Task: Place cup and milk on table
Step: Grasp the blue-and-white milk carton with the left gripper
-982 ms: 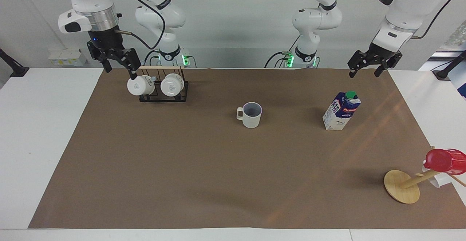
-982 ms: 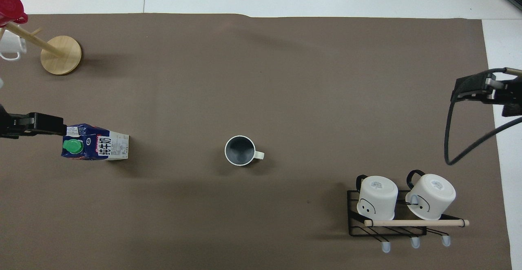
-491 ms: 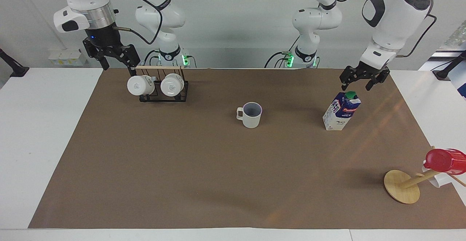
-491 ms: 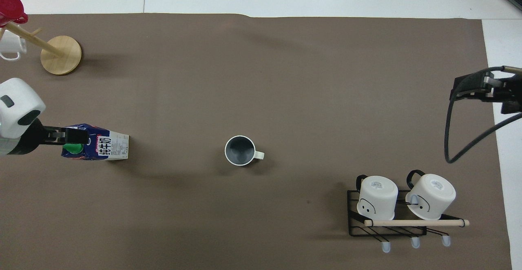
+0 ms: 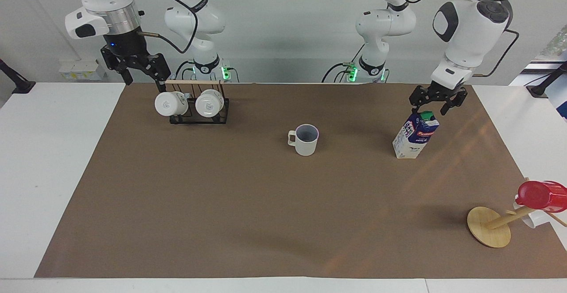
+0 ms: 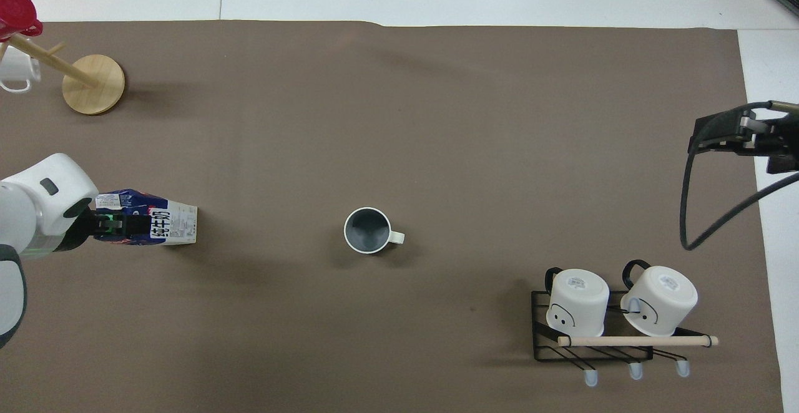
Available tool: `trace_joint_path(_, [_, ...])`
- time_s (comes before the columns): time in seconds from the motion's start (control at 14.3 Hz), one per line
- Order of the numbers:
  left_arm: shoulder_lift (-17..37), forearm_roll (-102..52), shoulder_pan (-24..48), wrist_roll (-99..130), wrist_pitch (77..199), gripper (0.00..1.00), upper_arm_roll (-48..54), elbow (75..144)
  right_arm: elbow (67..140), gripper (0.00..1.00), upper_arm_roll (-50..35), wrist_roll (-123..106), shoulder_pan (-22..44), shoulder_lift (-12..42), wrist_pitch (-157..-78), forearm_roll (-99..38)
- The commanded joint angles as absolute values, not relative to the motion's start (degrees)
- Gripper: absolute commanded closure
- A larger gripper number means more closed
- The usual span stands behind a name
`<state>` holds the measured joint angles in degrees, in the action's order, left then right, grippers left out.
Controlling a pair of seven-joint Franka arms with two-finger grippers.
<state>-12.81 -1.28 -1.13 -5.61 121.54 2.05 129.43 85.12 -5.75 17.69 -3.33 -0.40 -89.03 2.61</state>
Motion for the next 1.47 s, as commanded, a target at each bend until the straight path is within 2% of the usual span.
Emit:
trace_joint_path(0.0, [-14.4, -0.9, -2.1, -6.5, 122.8, 0.26, 2.7, 131.2, 84.7, 0.0, -6.1, 16.0, -3.9, -0.4, -88.8, 1.6])
trace_joint_path(0.07, [-14.4, -0.9, -2.0, -6.5, 122.7, 0.37, 2.7, 131.3, 84.8, 0.0, -6.1, 16.0, -3.8, -0.4, -88.8, 1.6])
trace_joint_path(0.28, [-14.4, -0.9, -1.8, -6.5, 122.4, 0.59, 2.7, 131.2, 84.8, 0.0, -6.1, 16.1, -3.8, -0.4, -88.7, 1.5])
trace_joint_path(0.49, [-14.4, -0.9, -1.8, -6.4, 122.2, 0.62, 2.7, 131.1, 84.7, 0.0, -6.1, 16.8, -3.9, -0.4, -88.7, 1.3])
trace_joint_path(0.7, [-14.3, -0.9, -1.9, -6.3, 121.9, 0.7, 2.7, 130.9, 84.7, 0.0, -6.1, 16.7, -4.0, -0.4, -88.6, 1.2])
trace_joint_path(1.26, [-14.1, -1.0, -1.1, -2.7, 117.3, 0.7, 3.2, 126.4, 84.7, 0.0, -6.0, 16.7, -4.2, -0.4, -88.3, 1.2])
trace_joint_path(1.4, [-13.0, -1.0, 2.1, 1.5, 115.7, 0.7, 3.3, 123.7, 84.7, 0.0, -6.0, 16.7, -4.2, -0.4, -88.3, 1.2])
